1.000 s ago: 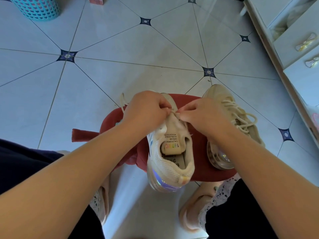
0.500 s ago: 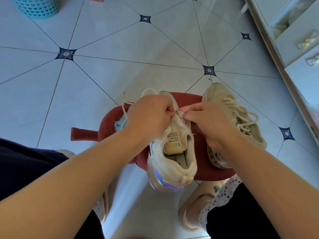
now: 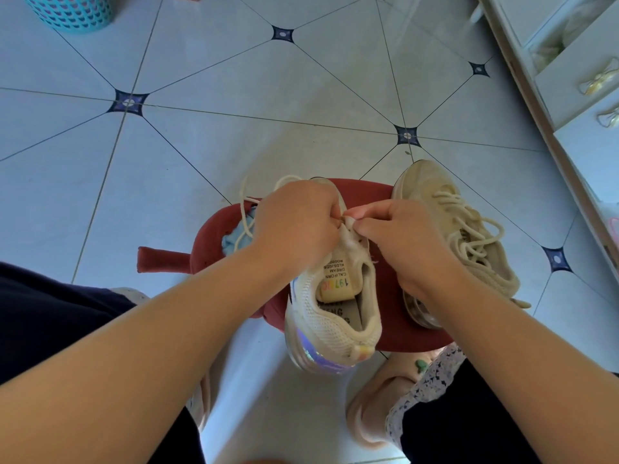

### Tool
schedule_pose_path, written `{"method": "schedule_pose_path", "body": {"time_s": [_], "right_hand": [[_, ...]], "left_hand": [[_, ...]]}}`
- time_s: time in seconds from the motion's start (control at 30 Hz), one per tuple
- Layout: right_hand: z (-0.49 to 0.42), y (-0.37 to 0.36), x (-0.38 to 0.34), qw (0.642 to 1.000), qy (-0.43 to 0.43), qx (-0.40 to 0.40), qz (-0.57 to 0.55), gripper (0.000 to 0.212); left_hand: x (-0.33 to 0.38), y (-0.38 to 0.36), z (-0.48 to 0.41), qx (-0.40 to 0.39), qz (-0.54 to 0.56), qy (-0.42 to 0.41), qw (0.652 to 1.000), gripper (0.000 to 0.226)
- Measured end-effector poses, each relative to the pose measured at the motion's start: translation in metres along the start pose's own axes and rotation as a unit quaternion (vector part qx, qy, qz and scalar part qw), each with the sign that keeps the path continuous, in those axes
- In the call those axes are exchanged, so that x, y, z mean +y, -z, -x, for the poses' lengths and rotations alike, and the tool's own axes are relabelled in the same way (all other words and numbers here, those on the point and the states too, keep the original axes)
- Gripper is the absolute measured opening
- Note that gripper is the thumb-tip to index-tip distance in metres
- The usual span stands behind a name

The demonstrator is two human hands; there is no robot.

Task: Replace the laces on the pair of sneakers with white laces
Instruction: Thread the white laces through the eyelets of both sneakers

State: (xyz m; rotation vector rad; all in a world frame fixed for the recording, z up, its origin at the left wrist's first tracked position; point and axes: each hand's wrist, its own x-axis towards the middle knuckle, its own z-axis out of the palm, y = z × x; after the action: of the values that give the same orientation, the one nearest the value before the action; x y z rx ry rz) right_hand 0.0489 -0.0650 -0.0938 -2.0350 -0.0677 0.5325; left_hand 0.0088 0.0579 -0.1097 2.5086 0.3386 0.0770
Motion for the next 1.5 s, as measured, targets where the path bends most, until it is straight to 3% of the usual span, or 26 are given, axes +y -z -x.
{"method": "schedule_pose_path", "body": {"time_s": [0.17, 0.43, 0.63, 0.87, 1.07, 1.23, 1.5], "right_hand": [[0.003, -0.001, 0.001, 0.992, -0.058, -0.029, -0.110, 0.013], [0.007, 0.000, 0.007, 0.943, -0.142, -0.085, -0.289, 0.020], [0.006, -0.003, 0.013, 0.956, -0.133, -0.058, -0.255, 0.016], [0.002, -0.006, 0.017, 0.962, -0.130, -0.029, -0.239, 0.017], [0.000, -0.006, 0.018, 0.952, -0.143, -0.035, -0.267, 0.013], [-0.003, -0.003, 0.017, 0.931, -0.176, -0.070, -0.312, 0.017], [-0.007, -0.001, 0.017, 0.926, -0.177, -0.115, -0.312, 0.012]], "left_hand": [[-0.004, -0.005, 0.000, -0.003, 0.096, 0.063, 0.993, 0.014], [-0.003, -0.013, 0.004, 0.027, 0.221, 0.170, 0.960, 0.026], [-0.002, -0.011, 0.004, 0.024, 0.229, 0.174, 0.958, 0.026], [0.001, -0.005, 0.001, -0.024, 0.099, 0.093, 0.990, 0.022], [0.002, -0.004, 0.000, -0.035, 0.037, 0.054, 0.997, 0.010], [0.002, -0.007, 0.006, -0.007, 0.101, 0.092, 0.991, 0.027], [-0.003, -0.007, 0.003, -0.019, 0.167, 0.122, 0.978, 0.020]]}}
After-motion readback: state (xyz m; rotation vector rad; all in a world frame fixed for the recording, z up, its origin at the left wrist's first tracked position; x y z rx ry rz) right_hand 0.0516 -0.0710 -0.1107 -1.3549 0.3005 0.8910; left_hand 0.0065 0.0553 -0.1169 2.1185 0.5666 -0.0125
